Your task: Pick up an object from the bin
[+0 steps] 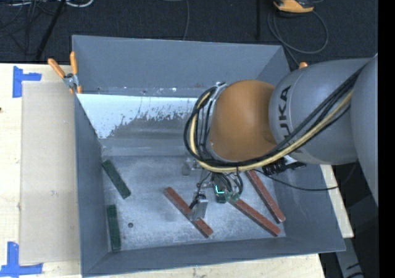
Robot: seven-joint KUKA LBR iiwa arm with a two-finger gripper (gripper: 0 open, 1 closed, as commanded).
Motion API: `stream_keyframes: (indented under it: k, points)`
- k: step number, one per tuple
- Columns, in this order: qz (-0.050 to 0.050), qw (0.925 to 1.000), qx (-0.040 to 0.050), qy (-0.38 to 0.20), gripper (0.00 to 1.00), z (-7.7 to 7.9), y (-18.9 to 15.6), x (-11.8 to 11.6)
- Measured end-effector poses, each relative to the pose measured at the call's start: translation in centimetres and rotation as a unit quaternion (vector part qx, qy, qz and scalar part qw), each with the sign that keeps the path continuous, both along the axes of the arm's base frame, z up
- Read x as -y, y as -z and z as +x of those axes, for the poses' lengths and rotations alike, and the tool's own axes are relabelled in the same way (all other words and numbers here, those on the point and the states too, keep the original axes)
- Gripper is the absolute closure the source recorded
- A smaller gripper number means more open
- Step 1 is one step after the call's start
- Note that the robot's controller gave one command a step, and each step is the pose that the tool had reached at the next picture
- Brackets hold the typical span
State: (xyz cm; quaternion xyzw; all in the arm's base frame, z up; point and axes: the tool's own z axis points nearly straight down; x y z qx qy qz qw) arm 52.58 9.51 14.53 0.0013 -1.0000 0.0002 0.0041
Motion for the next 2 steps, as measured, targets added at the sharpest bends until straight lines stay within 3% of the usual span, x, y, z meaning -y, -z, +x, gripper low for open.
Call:
stream_keyframes:
  k: [1,2]
  points:
    - [-0.001,0.9986,-0.0009,0.052,0.00,-1.26,8.01,-0.24]
    - [0.000,0.9985,0.0030,0.054,1.00,-1.00,7.60,-0.25]
